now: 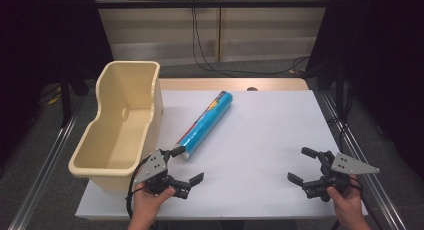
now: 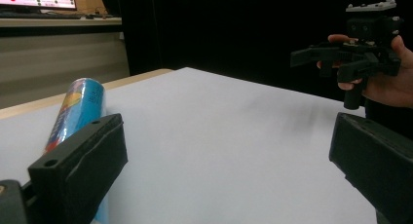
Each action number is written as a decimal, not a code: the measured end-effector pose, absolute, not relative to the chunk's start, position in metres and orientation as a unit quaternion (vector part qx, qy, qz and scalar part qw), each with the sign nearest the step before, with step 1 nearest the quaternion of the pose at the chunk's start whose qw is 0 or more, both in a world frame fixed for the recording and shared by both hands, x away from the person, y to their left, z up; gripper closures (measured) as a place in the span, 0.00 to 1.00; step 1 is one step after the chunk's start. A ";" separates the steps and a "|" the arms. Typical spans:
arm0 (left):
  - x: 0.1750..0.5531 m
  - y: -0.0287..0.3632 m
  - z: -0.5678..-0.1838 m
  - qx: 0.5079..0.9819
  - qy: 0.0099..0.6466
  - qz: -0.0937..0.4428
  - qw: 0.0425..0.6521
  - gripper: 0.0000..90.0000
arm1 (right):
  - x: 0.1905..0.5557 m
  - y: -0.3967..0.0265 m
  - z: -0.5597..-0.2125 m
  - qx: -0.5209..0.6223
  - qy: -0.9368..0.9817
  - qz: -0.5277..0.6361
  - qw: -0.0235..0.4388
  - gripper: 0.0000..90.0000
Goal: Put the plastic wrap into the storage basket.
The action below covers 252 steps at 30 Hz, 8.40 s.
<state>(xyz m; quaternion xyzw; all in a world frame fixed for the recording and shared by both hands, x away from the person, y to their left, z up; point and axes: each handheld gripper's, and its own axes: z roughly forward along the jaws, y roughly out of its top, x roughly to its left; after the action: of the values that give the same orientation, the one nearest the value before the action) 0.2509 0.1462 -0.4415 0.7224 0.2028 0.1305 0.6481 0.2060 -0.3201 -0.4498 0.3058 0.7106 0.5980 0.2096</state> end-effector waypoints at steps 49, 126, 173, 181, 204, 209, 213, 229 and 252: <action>0.375 0.072 -0.414 0.753 0.290 0.155 0.570 0.01 | 0.206 -0.321 -0.450 0.305 0.712 0.599 0.205 0.01; 0.489 0.013 -0.433 0.894 0.440 0.003 0.081 0.36 | 0.210 -0.324 -0.453 0.295 0.721 0.596 0.193 0.01; 0.423 0.098 -0.217 0.844 0.518 0.021 0.140 0.36 | 0.210 -0.321 -0.453 0.299 0.720 0.596 0.192 0.01; 0.405 0.133 -0.209 0.825 0.547 0.022 0.137 0.36 | 0.210 -0.319 -0.453 0.299 0.721 0.594 0.192 0.01; 0.377 0.208 -0.202 0.786 0.604 0.033 0.127 0.36 | 0.210 -0.317 -0.453 0.298 0.725 0.591 0.193 0.01; 0.374 0.218 -0.209 0.783 0.609 0.026 0.124 0.36 | 0.210 -0.317 -0.453 0.299 0.725 0.590 0.195 0.01; 0.371 0.226 -0.217 0.777 0.617 0.025 0.121 0.36 | 0.210 -0.317 -0.453 0.299 0.723 0.592 0.196 0.01; 0.365 0.241 -0.244 0.768 0.631 0.005 0.110 0.36 | 0.209 -0.318 -0.453 0.301 0.723 0.591 0.195 0.01; 0.369 0.248 -0.270 0.760 0.642 -0.008 0.104 0.36 | 0.210 -0.317 -0.454 0.300 0.726 0.588 0.194 0.01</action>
<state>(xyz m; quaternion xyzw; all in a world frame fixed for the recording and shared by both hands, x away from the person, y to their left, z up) 0.3688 0.2478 -0.2705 0.7597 0.6418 -0.0081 0.1041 0.2099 -0.3171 -0.4537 0.3004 0.7257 0.5879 0.1936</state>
